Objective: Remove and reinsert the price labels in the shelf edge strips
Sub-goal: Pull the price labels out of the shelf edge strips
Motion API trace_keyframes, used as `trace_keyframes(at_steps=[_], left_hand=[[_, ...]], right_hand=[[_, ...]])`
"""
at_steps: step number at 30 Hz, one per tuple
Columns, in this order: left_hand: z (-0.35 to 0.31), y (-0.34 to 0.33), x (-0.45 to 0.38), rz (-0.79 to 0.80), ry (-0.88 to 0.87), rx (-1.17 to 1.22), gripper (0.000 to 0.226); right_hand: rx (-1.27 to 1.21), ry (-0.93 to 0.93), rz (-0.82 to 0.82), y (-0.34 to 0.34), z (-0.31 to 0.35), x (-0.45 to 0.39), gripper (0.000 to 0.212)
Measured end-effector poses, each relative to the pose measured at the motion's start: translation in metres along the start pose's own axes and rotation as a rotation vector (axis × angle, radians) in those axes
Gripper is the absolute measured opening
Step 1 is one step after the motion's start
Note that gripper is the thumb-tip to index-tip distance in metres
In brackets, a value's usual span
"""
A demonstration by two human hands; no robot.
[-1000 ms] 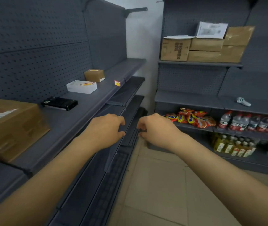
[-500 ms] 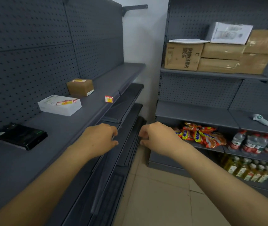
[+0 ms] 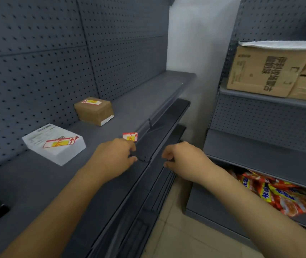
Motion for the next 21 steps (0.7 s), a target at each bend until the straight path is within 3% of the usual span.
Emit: trace_keyframes(at_steps=[10,15,21], left_hand=[[0.034,-0.002,-0.064,0.058,0.302,-0.103,0.024],[0.064,-0.009,-0.079,0.099,0.366,-0.131,0.032],[0.085,-0.012,-0.096,0.102,0.380,-0.083,0.040]], right_hand=[[0.031,0.294,0.065,-0.007,-0.013,-0.145,0.020],[0.159,0.409,0.000,-0.020,0.003,-0.200,0.024],[0.161,0.489,0.139,-0.021,0.008,-0.233,0.020]])
Point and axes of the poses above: each hand's wrist, its own x-axis away from the middle knuckle, its own y-axis out of the back of the hand, z = x × y, the point moved 1 cm from there along -x, towards the middle knuckle, and after that the axes turned 5 degrees about z, right-handed, at the moved point
